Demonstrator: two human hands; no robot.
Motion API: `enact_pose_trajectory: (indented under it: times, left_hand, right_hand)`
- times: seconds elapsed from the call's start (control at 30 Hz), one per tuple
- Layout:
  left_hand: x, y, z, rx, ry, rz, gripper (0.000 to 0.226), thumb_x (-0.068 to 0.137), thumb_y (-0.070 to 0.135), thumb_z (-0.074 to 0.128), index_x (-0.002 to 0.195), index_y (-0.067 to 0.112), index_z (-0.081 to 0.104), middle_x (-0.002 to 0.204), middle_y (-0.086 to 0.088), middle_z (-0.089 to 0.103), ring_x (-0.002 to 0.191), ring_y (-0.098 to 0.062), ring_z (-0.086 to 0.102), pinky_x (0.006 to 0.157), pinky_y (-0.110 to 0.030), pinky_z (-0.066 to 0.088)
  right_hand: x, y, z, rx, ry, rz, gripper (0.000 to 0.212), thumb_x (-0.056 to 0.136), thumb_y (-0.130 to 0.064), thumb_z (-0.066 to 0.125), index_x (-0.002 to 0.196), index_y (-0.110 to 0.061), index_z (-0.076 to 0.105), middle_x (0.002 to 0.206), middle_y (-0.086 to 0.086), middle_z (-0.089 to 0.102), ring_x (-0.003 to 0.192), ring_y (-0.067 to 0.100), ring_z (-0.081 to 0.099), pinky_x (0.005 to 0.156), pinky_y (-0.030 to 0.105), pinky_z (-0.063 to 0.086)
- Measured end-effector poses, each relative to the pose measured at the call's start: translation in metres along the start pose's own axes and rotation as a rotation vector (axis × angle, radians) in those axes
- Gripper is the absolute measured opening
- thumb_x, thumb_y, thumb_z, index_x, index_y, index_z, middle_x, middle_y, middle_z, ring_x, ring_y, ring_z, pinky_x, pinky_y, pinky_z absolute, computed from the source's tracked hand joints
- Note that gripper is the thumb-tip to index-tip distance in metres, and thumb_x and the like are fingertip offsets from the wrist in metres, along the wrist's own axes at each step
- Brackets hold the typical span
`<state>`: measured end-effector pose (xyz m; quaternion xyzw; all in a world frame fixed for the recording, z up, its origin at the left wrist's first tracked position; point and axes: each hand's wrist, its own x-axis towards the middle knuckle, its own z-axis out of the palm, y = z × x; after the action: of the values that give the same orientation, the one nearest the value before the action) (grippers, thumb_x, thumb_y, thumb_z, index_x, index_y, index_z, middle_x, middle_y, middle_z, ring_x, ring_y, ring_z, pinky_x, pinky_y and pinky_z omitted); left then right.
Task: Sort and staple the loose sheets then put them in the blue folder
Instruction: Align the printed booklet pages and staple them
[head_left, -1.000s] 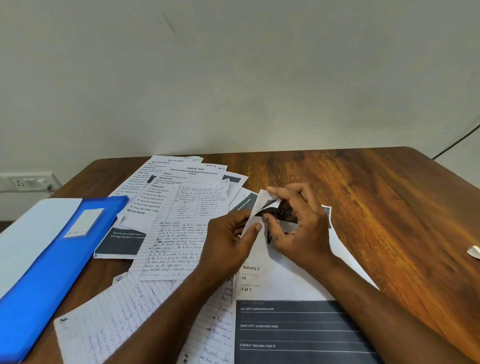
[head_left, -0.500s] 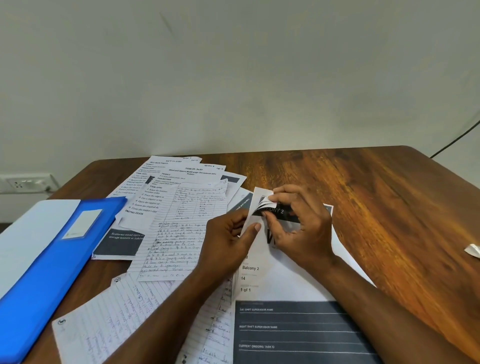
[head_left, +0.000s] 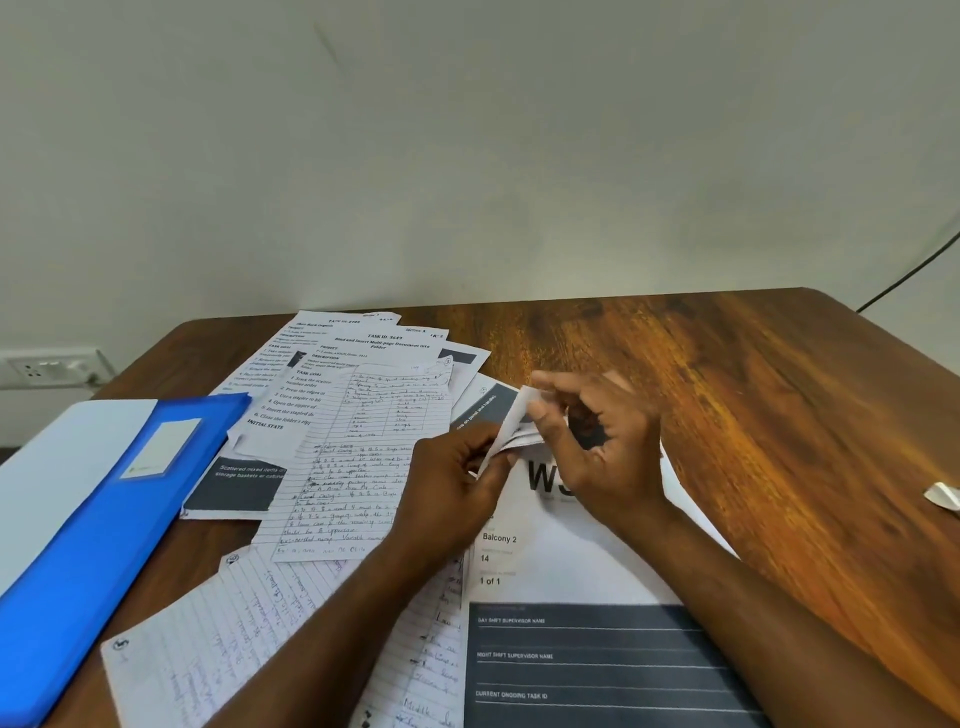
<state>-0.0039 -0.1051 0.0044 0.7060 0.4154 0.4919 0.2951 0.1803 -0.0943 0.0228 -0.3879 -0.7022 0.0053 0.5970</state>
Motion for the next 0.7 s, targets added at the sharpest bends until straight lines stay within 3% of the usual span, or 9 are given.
enact_pose_trajectory:
  times: [0.1, 0.2, 0.3, 0.4, 0.47, 0.57, 0.7]
  left_hand:
    - [-0.001, 0.001, 0.000, 0.122, -0.017, 0.081, 0.011, 0.101, 0.019, 0.067, 0.100, 0.027, 0.074, 0.074, 0.013, 0.069, 0.064, -0.014, 0.066, 0.052, -0.034, 0.055]
    - [-0.002, 0.007, 0.001, 0.191, -0.035, 0.099, 0.013, 0.101, 0.018, 0.067, 0.095, 0.029, 0.072, 0.070, 0.029, 0.062, 0.063, 0.000, 0.061, 0.057, -0.011, 0.041]
    - [-0.001, 0.004, 0.000, 0.176, -0.055, 0.088, 0.016, 0.102, 0.022, 0.066, 0.093, 0.035, 0.068, 0.071, 0.026, 0.063, 0.062, -0.002, 0.063, 0.055, -0.021, 0.049]
    - [-0.002, 0.000, -0.001, 0.154, -0.059, 0.074, 0.009, 0.103, 0.024, 0.065, 0.102, 0.029, 0.073, 0.073, 0.021, 0.066, 0.061, -0.006, 0.064, 0.053, -0.035, 0.056]
    - [-0.001, -0.001, 0.000, 0.147, -0.056, 0.074, 0.012, 0.102, 0.023, 0.065, 0.108, 0.026, 0.075, 0.075, 0.020, 0.068, 0.062, -0.004, 0.065, 0.053, -0.031, 0.055]
    - [0.000, -0.002, -0.001, 0.129, -0.056, 0.057, 0.014, 0.101, 0.019, 0.067, 0.110, 0.024, 0.076, 0.075, 0.022, 0.068, 0.062, 0.000, 0.066, 0.056, -0.020, 0.050]
    - [0.000, -0.002, 0.000, 0.129, -0.049, 0.060, 0.013, 0.101, 0.018, 0.067, 0.107, 0.024, 0.076, 0.072, 0.022, 0.067, 0.059, -0.001, 0.064, 0.056, -0.025, 0.050]
  right_hand:
    - [0.006, 0.001, -0.001, -0.017, -0.023, 0.087, 0.028, 0.089, -0.030, 0.081, 0.115, -0.018, 0.079, 0.086, -0.009, 0.068, 0.079, 0.015, 0.061, 0.063, 0.042, 0.056]
    - [0.010, -0.001, -0.003, 0.080, -0.048, 0.167, 0.016, 0.086, -0.032, 0.085, 0.097, -0.020, 0.082, 0.094, -0.006, 0.065, 0.089, 0.017, 0.064, 0.064, 0.040, 0.061]
    - [0.013, -0.004, -0.004, 0.139, -0.079, 0.187, 0.022, 0.083, -0.039, 0.081, 0.096, -0.022, 0.082, 0.100, -0.008, 0.065, 0.097, 0.015, 0.065, 0.071, 0.033, 0.063]
    - [0.015, -0.001, -0.009, 0.081, -0.180, 0.229, 0.033, 0.080, -0.041, 0.083, 0.110, -0.030, 0.078, 0.106, -0.019, 0.067, 0.105, 0.010, 0.064, 0.081, 0.032, 0.063]
    - [0.016, 0.001, -0.013, 0.099, -0.251, 0.323, 0.035, 0.077, -0.036, 0.087, 0.111, -0.033, 0.079, 0.105, -0.023, 0.067, 0.103, 0.008, 0.064, 0.082, 0.035, 0.064]
    - [0.016, 0.002, -0.015, 0.132, -0.252, 0.370, 0.023, 0.075, -0.028, 0.090, 0.097, -0.028, 0.083, 0.092, -0.022, 0.073, 0.094, 0.010, 0.065, 0.080, 0.041, 0.062]
    - [0.017, 0.000, -0.017, 0.181, -0.238, 0.376, 0.010, 0.077, -0.022, 0.090, 0.085, -0.023, 0.084, 0.086, -0.018, 0.076, 0.089, 0.013, 0.065, 0.077, 0.043, 0.060]
